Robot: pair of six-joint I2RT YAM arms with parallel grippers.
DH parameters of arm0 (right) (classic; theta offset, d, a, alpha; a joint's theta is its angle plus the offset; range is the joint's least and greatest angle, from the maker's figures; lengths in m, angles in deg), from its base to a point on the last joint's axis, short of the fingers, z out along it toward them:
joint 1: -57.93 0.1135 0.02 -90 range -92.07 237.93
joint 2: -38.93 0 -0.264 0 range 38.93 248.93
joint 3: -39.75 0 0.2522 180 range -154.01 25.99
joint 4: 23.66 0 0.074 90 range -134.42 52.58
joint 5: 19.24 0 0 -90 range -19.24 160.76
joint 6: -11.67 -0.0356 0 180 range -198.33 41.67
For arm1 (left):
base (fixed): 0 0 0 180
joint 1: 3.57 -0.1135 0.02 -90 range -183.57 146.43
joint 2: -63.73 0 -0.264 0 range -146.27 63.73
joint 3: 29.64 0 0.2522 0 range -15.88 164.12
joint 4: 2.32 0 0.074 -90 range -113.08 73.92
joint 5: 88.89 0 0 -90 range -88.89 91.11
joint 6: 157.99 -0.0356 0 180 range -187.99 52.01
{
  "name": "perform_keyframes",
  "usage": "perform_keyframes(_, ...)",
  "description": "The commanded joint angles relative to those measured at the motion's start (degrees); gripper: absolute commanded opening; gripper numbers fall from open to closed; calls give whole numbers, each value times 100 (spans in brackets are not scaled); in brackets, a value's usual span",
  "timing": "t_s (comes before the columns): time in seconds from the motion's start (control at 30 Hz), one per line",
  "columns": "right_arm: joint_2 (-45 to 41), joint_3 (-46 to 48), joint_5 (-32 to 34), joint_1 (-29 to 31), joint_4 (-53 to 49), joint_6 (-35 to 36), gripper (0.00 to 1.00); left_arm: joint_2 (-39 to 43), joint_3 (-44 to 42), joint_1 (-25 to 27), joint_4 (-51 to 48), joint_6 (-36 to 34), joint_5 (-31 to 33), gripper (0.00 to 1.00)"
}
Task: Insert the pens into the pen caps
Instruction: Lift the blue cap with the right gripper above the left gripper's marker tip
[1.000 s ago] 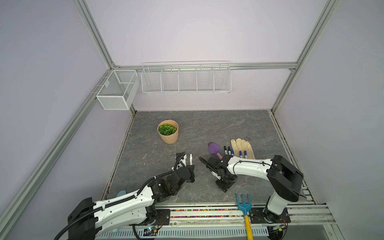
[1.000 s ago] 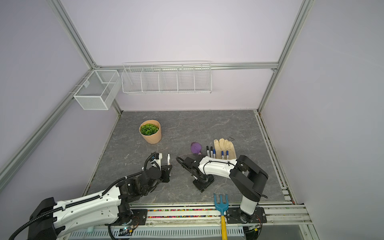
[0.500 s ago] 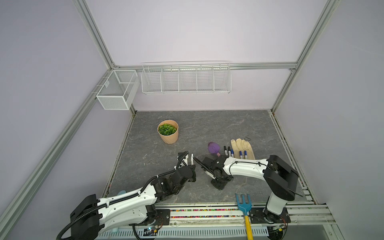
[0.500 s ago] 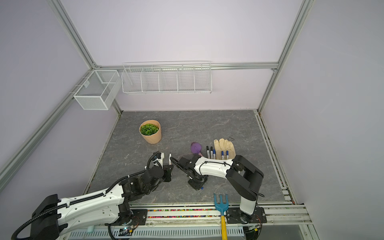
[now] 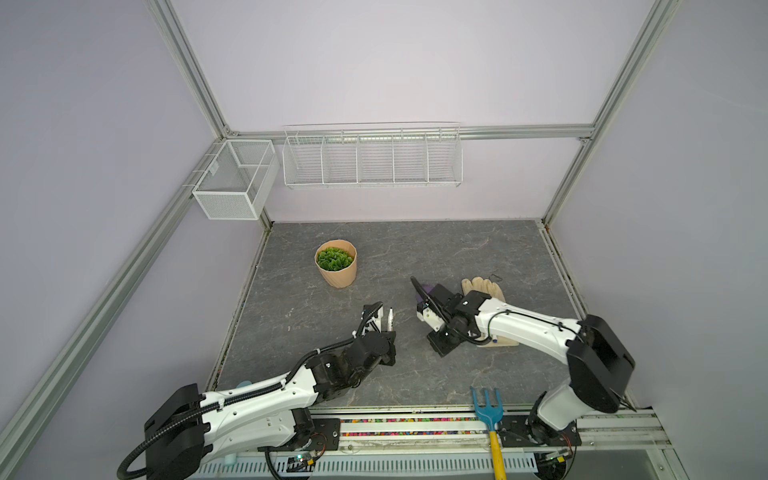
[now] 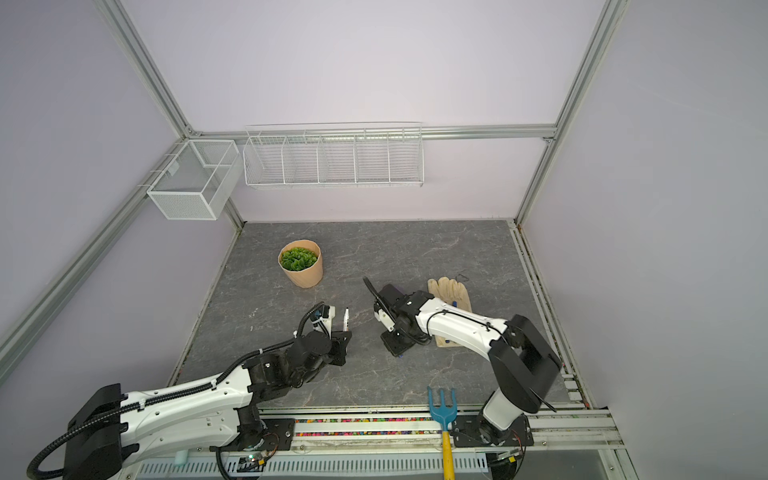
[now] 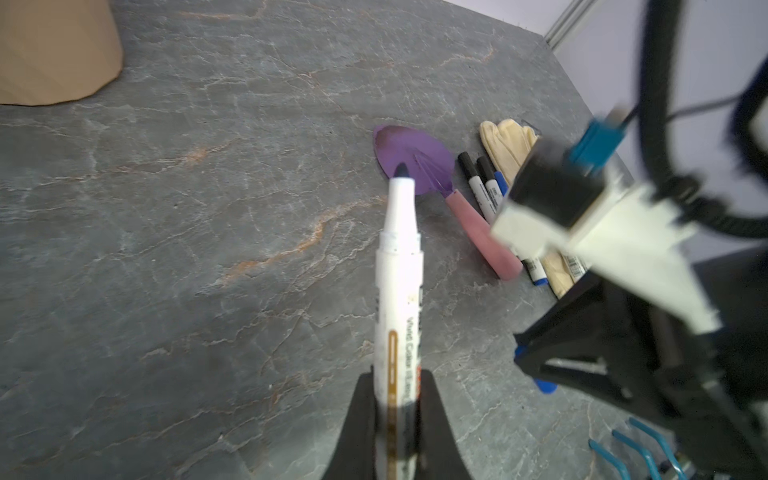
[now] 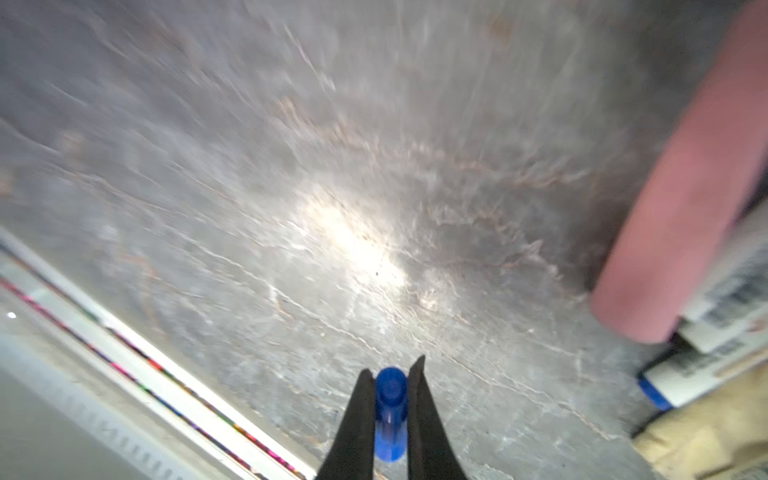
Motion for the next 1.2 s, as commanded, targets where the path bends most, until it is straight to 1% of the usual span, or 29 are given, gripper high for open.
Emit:
perform_keyframes(0.0,-814,-115,-541,-180,1019,-289,7,-239,279,181,401,-429,-277,0)
perform_keyframes(0.07,-1077,-137,-498,-259,1328,-435,7,-372,332,256,553,-539,-429,0)
perform_keyframes(0.17,-1356,-11,-679,-465,1937,-785,7,-497,369,324,738,-619,-599,0)
perform_keyframes(0.23,-1418,94,-843,-570,2279,-995,7,-541,393,368,787,-682,-633,0)
perform_keyframes(0.33,-1390,117,-795,-605,2461,-1245,7,-570,445,392,789,-746,-693,0)
perform_keyframes(0.53,-1341,258,-665,-616,2591,-1407,7,-526,465,409,789,-806,-700,0)
perform_keyframes(0.7,-1195,242,-974,-620,2528,-1346,7,-453,448,407,822,-813,-659,0)
perform_keyframes(0.93,-850,65,-1239,-618,2398,-1273,7,-461,471,419,851,-835,-662,0)
perform_keyframes(1.17,-926,86,-1191,-647,2444,-1336,7,-441,451,418,852,-817,-642,0)
